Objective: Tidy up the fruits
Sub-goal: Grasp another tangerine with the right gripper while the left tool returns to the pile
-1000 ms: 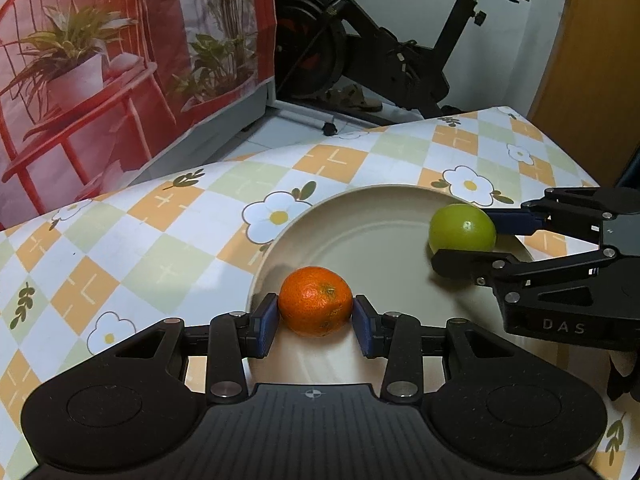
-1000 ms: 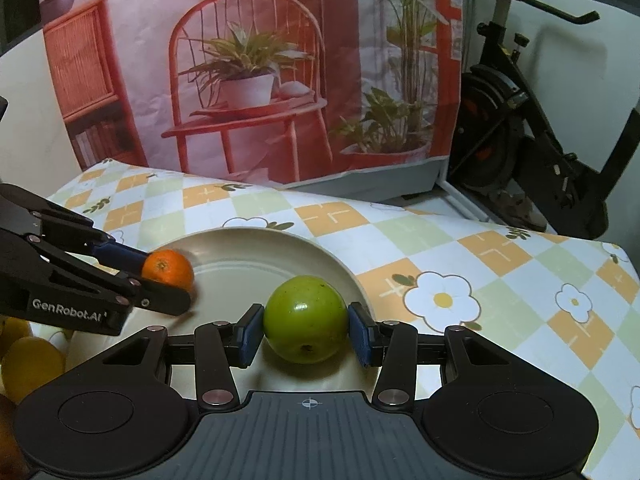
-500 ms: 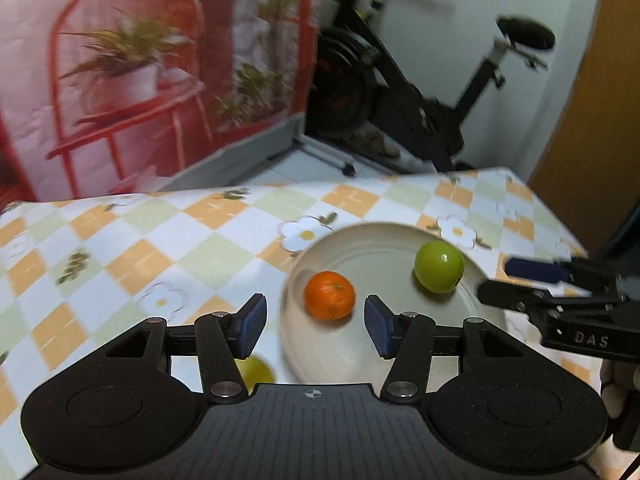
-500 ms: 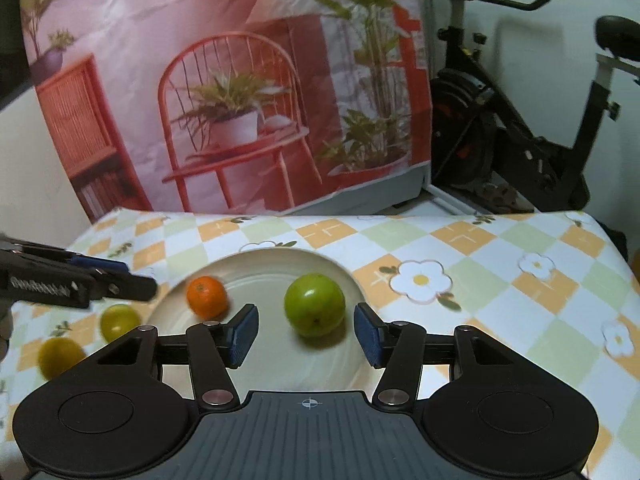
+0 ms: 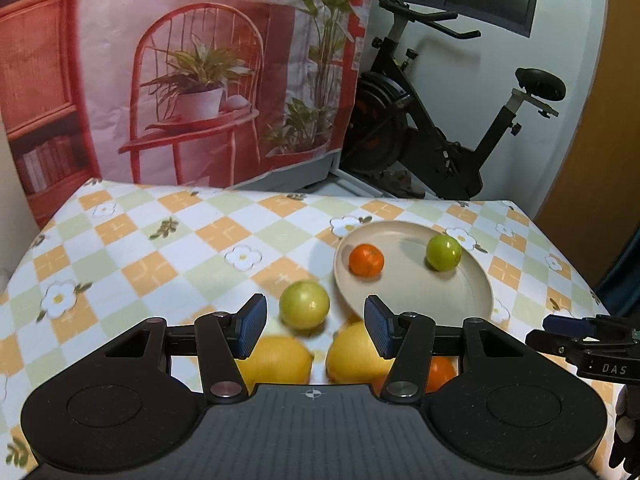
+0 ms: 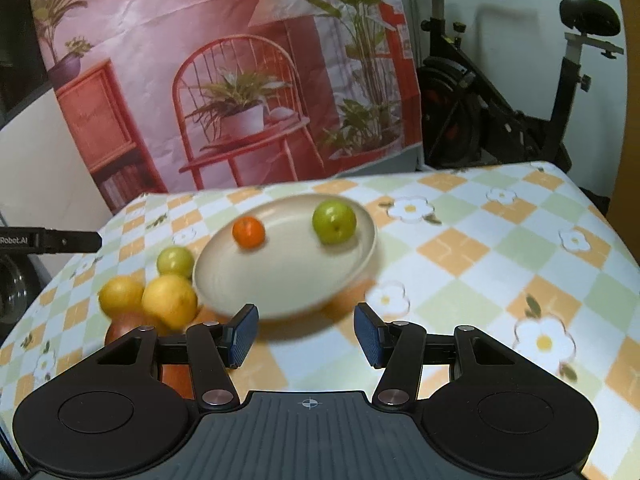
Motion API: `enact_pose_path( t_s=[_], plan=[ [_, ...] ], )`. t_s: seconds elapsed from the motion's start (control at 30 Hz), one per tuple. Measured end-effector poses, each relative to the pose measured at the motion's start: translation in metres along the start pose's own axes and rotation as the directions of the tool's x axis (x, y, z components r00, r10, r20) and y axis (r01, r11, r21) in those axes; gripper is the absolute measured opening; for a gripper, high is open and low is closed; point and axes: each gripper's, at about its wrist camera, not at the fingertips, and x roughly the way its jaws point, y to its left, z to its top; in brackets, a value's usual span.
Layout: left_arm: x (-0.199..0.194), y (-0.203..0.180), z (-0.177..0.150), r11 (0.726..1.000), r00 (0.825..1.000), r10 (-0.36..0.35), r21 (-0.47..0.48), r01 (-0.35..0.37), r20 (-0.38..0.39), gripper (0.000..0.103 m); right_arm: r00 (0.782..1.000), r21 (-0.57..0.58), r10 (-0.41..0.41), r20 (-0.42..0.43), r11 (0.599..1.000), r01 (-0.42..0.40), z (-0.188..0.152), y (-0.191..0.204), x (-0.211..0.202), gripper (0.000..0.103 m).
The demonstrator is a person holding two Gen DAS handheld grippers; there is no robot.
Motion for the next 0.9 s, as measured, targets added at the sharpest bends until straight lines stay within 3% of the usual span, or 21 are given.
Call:
enact_pose_path(
  t_s=[0.4,0.9],
  plan=[
    [-0.009,0.007,-0.037,0.999,0.996,-0.043,-0.014,0.042,-0.072,0.056,0.99,-0.104,0.012,-0.143,0.994,-0.027,-0.039,0.03,-0.011,0.043],
    [-0.003,0.007,-0.064,0.997,0.986,-0.071,-0.025,0.068,-0.152,0.056,0.981,-0.107,0.011,-0.194,0.994,-0.032,-0.052,0.03,-0.004,0.038]
  ],
)
